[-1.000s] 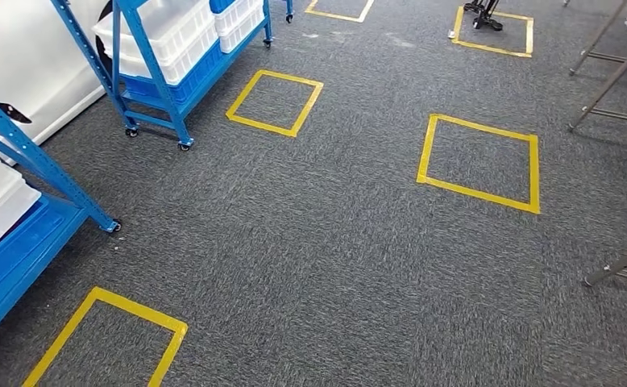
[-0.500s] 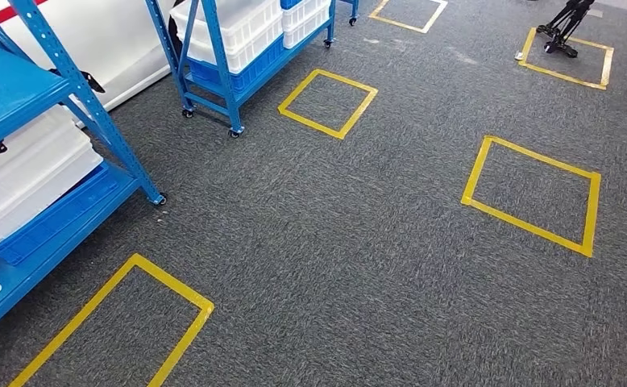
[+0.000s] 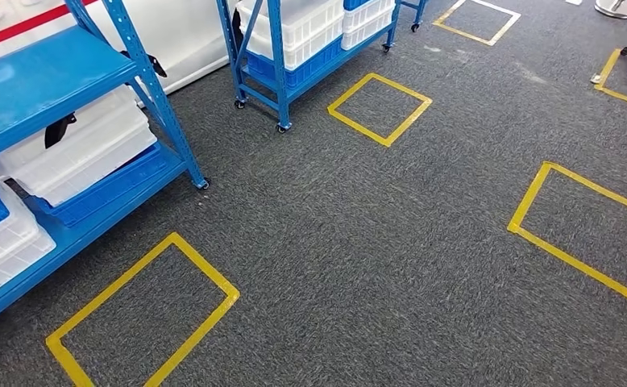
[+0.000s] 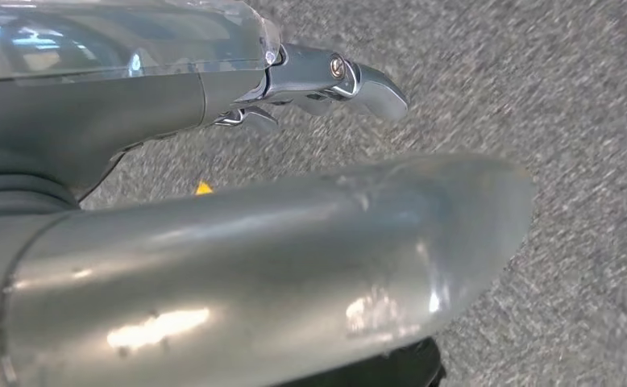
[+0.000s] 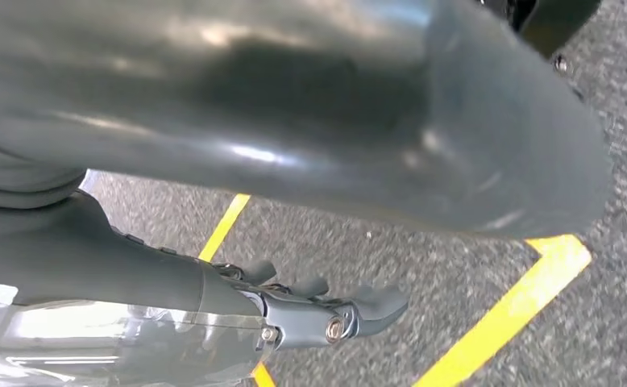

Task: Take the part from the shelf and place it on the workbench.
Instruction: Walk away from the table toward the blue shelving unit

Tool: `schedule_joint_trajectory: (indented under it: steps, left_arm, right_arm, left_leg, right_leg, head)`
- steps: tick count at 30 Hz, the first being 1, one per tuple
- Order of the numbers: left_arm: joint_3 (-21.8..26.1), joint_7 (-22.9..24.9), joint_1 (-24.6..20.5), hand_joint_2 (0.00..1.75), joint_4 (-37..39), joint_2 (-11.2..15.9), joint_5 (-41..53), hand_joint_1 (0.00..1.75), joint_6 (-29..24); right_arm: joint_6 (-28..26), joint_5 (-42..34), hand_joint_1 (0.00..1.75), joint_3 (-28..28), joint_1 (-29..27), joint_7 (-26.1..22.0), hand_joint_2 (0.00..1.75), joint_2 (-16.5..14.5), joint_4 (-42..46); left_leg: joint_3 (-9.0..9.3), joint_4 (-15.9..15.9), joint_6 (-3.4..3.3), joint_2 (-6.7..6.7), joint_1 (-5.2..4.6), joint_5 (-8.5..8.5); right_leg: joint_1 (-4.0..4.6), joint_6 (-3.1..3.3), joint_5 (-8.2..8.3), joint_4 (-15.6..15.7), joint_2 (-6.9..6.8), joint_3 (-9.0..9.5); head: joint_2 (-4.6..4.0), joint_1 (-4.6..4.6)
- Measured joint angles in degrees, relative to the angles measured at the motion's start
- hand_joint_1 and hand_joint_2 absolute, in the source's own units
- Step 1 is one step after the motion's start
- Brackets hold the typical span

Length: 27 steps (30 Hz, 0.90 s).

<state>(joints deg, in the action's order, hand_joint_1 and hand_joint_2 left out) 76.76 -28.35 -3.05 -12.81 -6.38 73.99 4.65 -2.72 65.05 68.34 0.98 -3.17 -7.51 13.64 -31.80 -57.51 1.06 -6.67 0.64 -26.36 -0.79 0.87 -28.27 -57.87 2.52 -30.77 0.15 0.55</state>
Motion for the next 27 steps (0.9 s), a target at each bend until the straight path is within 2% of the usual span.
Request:
schedule_joint_trajectory:
  steps: [1, 3, 5, 6, 7, 8, 10, 11, 12, 13, 14, 15, 16, 17, 18, 19, 20, 21, 22, 23, 24, 26, 27]
  left_arm:
    - [0.00, 0.00, 0.03, 0.00, 0.00, 0.02, 0.01, 0.00, -0.01]
    - [0.00, 0.00, -0.06, 0.00, 0.00, 0.03, 0.04, 0.00, 0.00]
    - [0.00, 0.00, -0.15, 0.00, 0.00, -0.02, 0.07, 0.00, 0.02]
    - [0.00, 0.00, -0.12, 0.00, 0.00, -0.03, 0.08, 0.00, 0.03]
    - [0.00, 0.00, -0.06, 0.00, 0.00, -0.04, 0.08, 0.00, 0.02]
    - [0.00, 0.00, 0.00, 0.00, 0.00, -0.02, 0.07, 0.00, 0.01]
    - [0.00, 0.00, -0.02, 0.00, 0.00, 0.03, 0.07, 0.00, -0.02]
    - [0.00, 0.00, -0.10, 0.00, 0.00, 0.05, 0.07, 0.00, -0.02]
    - [0.00, 0.00, -0.14, 0.00, 0.00, 0.06, 0.07, 0.00, -0.02]
    - [0.00, 0.00, -0.14, 0.00, 0.00, 0.07, 0.07, 0.00, -0.02]
    - [0.00, 0.00, -0.09, 0.00, 0.00, 0.07, 0.07, 0.00, -0.02]
    - [0.00, 0.00, 0.01, 0.00, 0.00, 0.05, 0.07, 0.00, -0.02]
    - [0.00, 0.01, 0.06, 0.00, 0.00, 0.02, 0.07, 0.00, -0.01]
    - [0.00, 0.02, 0.05, 0.00, 0.00, 0.00, 0.07, 0.00, -0.01]
    - [0.00, 0.03, -0.01, 0.00, 0.00, -0.02, 0.07, 0.00, -0.01]
    - [0.00, 0.04, -0.11, 0.00, 0.00, -0.03, 0.07, 0.00, -0.01]
    - [0.01, 0.04, -0.18, 0.00, 0.00, -0.02, 0.05, 0.00, -0.02]
    - [0.01, 0.04, -0.20, 0.00, 0.00, -0.02, 0.05, 0.00, -0.02]
    - [0.01, 0.04, -0.16, 0.00, 0.00, -0.02, 0.04, 0.00, -0.01]
    - [0.02, 0.04, -0.12, 0.00, 0.00, -0.03, 0.03, 0.00, -0.01]
    - [0.02, 0.05, -0.09, 0.00, 0.00, -0.04, 0.04, 0.00, -0.01]
    - [0.02, 0.06, -0.18, 0.00, 0.00, -0.08, 0.04, 0.00, -0.01]
    - [0.02, 0.07, -0.24, 0.00, 0.00, -0.09, 0.05, 0.00, -0.01]
  right_arm:
    - [0.03, 0.14, 0.00, 0.00, -0.01, -0.02, 0.00, -0.01, 0.00]
    - [0.01, 0.34, 0.00, 0.03, -0.20, -0.03, 0.00, -0.01, 0.00]
    - [-0.05, 0.53, 0.00, 0.08, -0.40, -0.03, 0.00, -0.01, 0.00]
    - [-0.07, 0.64, 0.00, 0.11, -0.43, -0.02, 0.00, -0.01, 0.00]
    - [-0.08, 0.73, 0.00, 0.15, -0.42, -0.02, 0.00, -0.01, 0.00]
    - [-0.08, 0.83, 0.00, 0.19, -0.38, -0.02, 0.00, -0.01, 0.00]
    - [-0.07, 0.98, 0.00, 0.23, -0.34, -0.02, 0.00, -0.02, 0.00]
    - [-0.07, 1.04, 0.00, 0.25, -0.32, -0.02, 0.00, -0.03, 0.00]
    - [-0.07, 1.07, 0.00, 0.26, -0.27, -0.02, 0.00, -0.03, 0.00]
    - [-0.07, 1.09, 0.00, 0.27, -0.18, -0.02, 0.00, -0.03, 0.00]
    - [-0.07, 1.12, 0.00, 0.27, -0.01, -0.02, 0.00, -0.03, 0.00]
    - [-0.07, 1.14, 0.00, 0.27, 0.11, -0.01, 0.00, -0.02, 0.00]
    - [-0.05, 1.16, 0.00, 0.28, 0.17, -0.01, 0.00, -0.02, 0.00]
    - [-0.05, 1.17, 0.00, 0.29, 0.18, 0.00, 0.00, -0.01, 0.00]
    - [-0.05, 1.21, 0.00, 0.31, 0.09, 0.01, 0.00, -0.01, 0.00]
    - [-0.05, 1.26, 0.00, 0.33, 0.01, 0.02, 0.00, -0.01, 0.00]
    - [-0.06, 1.31, 0.00, 0.34, -0.06, 0.03, 0.00, -0.01, -0.01]
    - [-0.07, 1.39, 0.00, 0.36, -0.13, 0.04, 0.00, -0.01, -0.01]
    - [-0.08, 1.46, 0.00, 0.37, -0.17, 0.05, 0.00, -0.01, -0.01]
    - [-0.08, 1.53, 0.00, 0.38, -0.20, 0.07, 0.00, -0.01, -0.01]
    - [-0.09, 1.62, 0.00, 0.39, -0.24, 0.07, 0.00, 0.00, -0.01]
    - [-0.11, 1.86, 0.00, 0.43, -0.35, 0.07, 0.00, 0.02, 0.00]
    - [-0.12, 1.99, 0.00, 0.45, -0.36, 0.07, 0.00, 0.02, 0.00]
  left_leg:
    - [-0.55, -1.18, 0.26, 1.22, -0.06, -0.84]
    - [-3.24, -6.95, 0.58, 4.55, -0.13, -4.23]
    - [-6.73, -14.35, 0.87, 5.92, 0.00, -7.47]
    - [-7.50, -16.12, 0.96, 6.16, 0.05, -7.73]
    - [-7.08, -15.55, 0.98, 6.39, 0.07, -6.85]
    - [-5.51, -12.78, 0.93, 6.86, 0.05, -5.11]
    - [-1.02, -4.59, 0.41, 9.41, -0.22, -1.71]
    - [0.42, -1.72, 0.04, 10.47, -0.43, -0.87]
    - [1.09, -0.19, -0.31, 11.14, -0.64, -0.62]
    - [1.06, 0.16, -0.61, 10.95, -0.84, -0.73]
    - [0.98, 0.35, -0.94, 10.16, -0.77, -0.55]
    - [1.14, 0.66, -1.25, 9.55, -0.62, -0.31]
    - [1.30, 0.99, -1.64, 8.92, -0.45, -0.01]
    - [1.41, 1.31, -2.00, 8.29, -0.24, 0.31]
    - [1.43, 1.44, -2.23, 7.69, -0.14, 0.54]
    - [1.26, 1.43, -2.39, 7.00, -0.14, 0.64]
    - [1.12, 1.37, -2.46, 6.24, -0.15, 0.69]
    - [1.07, 1.28, -2.46, 5.41, -0.16, 0.70]
    - [1.05, 1.14, -2.40, 4.54, -0.14, 0.67]
    - [1.06, 0.94, -2.30, 3.69, -0.10, 0.60]
    - [1.06, 0.70, -2.13, 2.85, -0.05, 0.50]
    - [0.73, 0.13, -1.50, 1.40, -0.10, 0.29]
    - [0.45, -0.05, -1.11, 0.77, -0.09, 0.28]
  right_leg:
    - [-0.09, 0.41, 0.10, 0.25, -0.74, 0.10]
    - [-0.02, 1.06, 0.11, 0.49, -2.35, 0.20]
    - [0.26, 1.37, -0.03, 0.46, -4.10, 0.15]
    - [0.36, 1.41, -0.10, 0.45, -4.94, 0.15]
    - [0.42, 1.39, -0.18, 0.42, -5.71, 0.20]
    - [0.45, 1.31, -0.29, 0.38, -6.42, 0.32]
    - [0.64, 0.97, -0.61, 0.27, -7.66, 0.71]
    - [0.76, 0.71, -0.76, 0.22, -8.22, 0.89]
    - [0.87, 0.43, -0.88, 0.19, -8.78, 1.04]
    - [0.93, 0.15, -0.95, 0.22, -9.36, 1.18]
    - [0.94, -0.15, -0.99, 0.31, -9.93, 1.39]
    - [0.85, -0.51, -1.25, 0.21, -9.74, 1.60]
    - [0.79, -0.85, -1.95, -0.53, -8.62, 1.51]
    - [0.70, -1.16, -3.30, -2.43, -6.92, 0.85]
    - [0.51, -1.36, -5.15, -5.54, -4.93, -0.47]
    - [0.41, -1.44, -7.09, -9.44, -3.54, -2.32]
    - [0.29, -1.52, -8.52, -13.06, -2.93, -4.12]
    - [0.16, -1.59, -8.86, -15.22, -2.74, -5.31]
    - [0.04, -1.64, -8.00, -15.31, -2.65, -5.58]
    - [-0.10, -1.66, -6.15, -13.35, -2.49, -4.91]
    - [-0.28, -1.62, -3.73, -9.80, -1.84, -3.52]
    - [-0.51, -1.46, -0.82, -3.29, 0.68, -0.99]
    - [-0.53, -1.36, -0.36, -1.53, 1.61, -0.38]
  head:
    - [0.00, -0.13]
    - [0.00, -0.43]
    - [0.01, -0.58]
    - [0.01, -0.57]
    - [0.01, -0.59]
    - [0.01, -0.60]
    - [0.01, -0.61]
    - [0.01, -0.56]
    - [0.01, -0.54]
    - [0.01, -0.48]
    - [0.00, -0.46]
    - [0.00, -0.45]
    - [0.00, -0.34]
    - [0.00, -0.20]
    - [0.00, -0.05]
    - [0.00, 0.07]
    - [0.00, 0.10]
    - [0.00, 0.09]
    - [0.00, 0.10]
    - [0.00, 0.10]
    - [0.00, 0.11]
    - [0.00, 0.12]
    - [0.00, 0.13]
